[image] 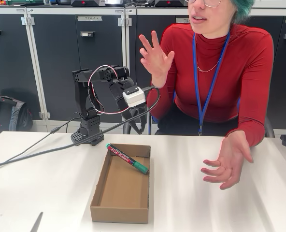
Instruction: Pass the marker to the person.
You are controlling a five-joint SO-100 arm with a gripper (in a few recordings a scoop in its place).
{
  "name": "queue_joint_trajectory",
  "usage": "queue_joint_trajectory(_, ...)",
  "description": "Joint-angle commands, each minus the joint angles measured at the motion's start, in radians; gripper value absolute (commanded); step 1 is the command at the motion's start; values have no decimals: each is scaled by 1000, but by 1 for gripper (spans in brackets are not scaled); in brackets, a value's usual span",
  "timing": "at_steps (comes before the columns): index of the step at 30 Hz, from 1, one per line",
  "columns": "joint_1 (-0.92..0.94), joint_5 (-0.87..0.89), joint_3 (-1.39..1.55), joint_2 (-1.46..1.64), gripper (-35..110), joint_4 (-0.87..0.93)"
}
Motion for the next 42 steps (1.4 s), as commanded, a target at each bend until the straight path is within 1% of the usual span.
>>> queue_joint_trajectory(1, -18, -29, 28, 37, -5, 9)
queue_joint_trajectory(9, -41, -54, 144, 64, -5, 29)
queue_joint_trajectory(12, -49, -60, 167, 66, -1, 35)
queue_joint_trajectory(15, -52, -55, 175, 66, 9, 32)
queue_joint_trajectory(21, -55, -63, 184, 64, 16, 52)
queue_joint_trajectory(35, -35, -87, 245, 61, 17, 155)
queue_joint_trajectory(42, -14, -166, 198, 26, 17, 218)
